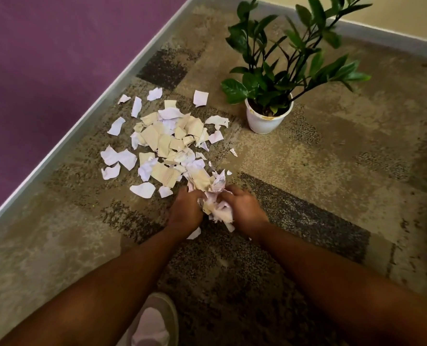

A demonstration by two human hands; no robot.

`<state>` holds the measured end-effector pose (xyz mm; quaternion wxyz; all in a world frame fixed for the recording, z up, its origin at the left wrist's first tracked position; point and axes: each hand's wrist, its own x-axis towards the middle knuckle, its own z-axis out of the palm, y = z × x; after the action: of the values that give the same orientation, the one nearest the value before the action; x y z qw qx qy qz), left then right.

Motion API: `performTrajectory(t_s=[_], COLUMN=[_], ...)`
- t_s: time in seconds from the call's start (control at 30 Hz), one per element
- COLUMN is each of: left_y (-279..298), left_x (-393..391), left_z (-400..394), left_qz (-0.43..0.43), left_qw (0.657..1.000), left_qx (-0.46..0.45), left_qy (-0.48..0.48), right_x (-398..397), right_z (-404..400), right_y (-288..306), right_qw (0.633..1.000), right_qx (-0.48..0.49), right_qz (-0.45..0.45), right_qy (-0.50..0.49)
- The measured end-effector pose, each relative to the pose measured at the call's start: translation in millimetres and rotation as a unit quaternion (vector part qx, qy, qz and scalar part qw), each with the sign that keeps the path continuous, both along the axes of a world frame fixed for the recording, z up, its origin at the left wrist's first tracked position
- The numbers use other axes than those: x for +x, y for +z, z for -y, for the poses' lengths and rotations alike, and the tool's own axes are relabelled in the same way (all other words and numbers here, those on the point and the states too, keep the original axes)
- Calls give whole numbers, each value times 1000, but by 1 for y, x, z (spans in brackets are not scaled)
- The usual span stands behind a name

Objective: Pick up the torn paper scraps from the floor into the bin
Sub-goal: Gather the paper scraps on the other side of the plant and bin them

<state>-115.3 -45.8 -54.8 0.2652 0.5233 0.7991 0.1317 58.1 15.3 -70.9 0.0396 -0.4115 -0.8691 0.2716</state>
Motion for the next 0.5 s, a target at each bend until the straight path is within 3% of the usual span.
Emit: performTrajectory(t_s=[0.23, 0.4, 0.5], left_y=[18, 62, 76], left_x=[-2, 16, 39], left_z=[-29, -62, -85], left_qz=[57, 135, 161], left_qw=[995, 983, 975], left_qx=[24, 12, 20], left_qy=[-81, -128, -153], right_x=[16, 42, 73], right_z=[-28, -52, -71], right_y=[12, 49, 70], right_qw=[976, 940, 944], right_qx=[-87, -193, -183], right_qz=[-196, -244, -231], right_qy=[-47, -139, -149])
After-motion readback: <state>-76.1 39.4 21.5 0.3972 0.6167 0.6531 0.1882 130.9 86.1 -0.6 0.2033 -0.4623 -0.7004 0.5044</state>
